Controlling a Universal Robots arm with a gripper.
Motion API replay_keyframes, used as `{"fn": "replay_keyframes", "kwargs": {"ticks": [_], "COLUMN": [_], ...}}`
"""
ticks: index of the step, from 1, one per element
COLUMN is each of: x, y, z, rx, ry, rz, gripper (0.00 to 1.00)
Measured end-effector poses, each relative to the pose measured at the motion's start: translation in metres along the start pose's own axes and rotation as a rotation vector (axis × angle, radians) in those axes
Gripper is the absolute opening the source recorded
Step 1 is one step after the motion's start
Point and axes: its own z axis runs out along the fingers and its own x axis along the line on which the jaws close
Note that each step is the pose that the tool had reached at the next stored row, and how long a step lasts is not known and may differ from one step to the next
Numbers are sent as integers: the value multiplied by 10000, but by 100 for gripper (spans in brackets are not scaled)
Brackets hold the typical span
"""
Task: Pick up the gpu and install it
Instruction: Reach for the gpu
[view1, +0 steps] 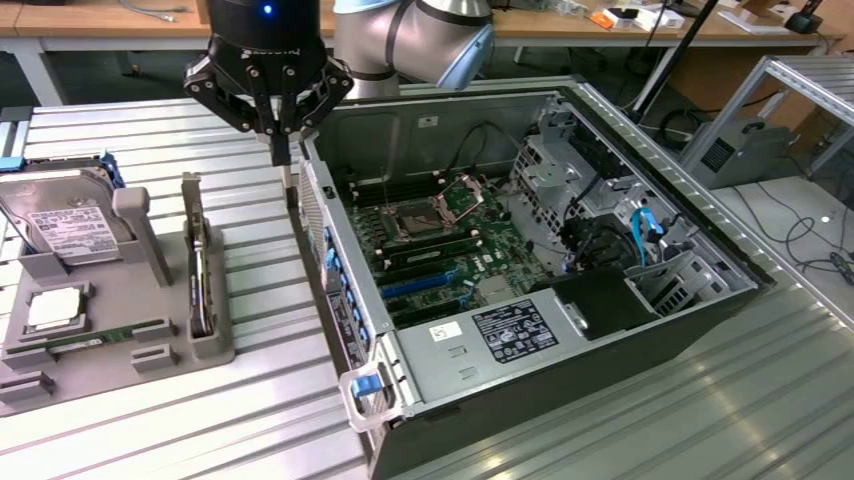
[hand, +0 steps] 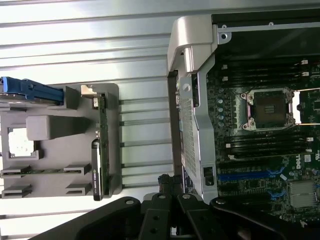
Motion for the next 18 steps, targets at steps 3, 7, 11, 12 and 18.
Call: {"fn": "replay_keyframes", "kwargs": {"ticks": [3,7,11,12,18], "x": [10,42,88,100,166], "y": [-1,-3,-7,-7,-13], "z": [0,-1,-3,-3,-5], "rx": [0,0,0,0,0], "ry": [0,0,0,0,0], "rz": [0,0,-1,-1,-1], "gripper": [11,11,11,11,11]}}
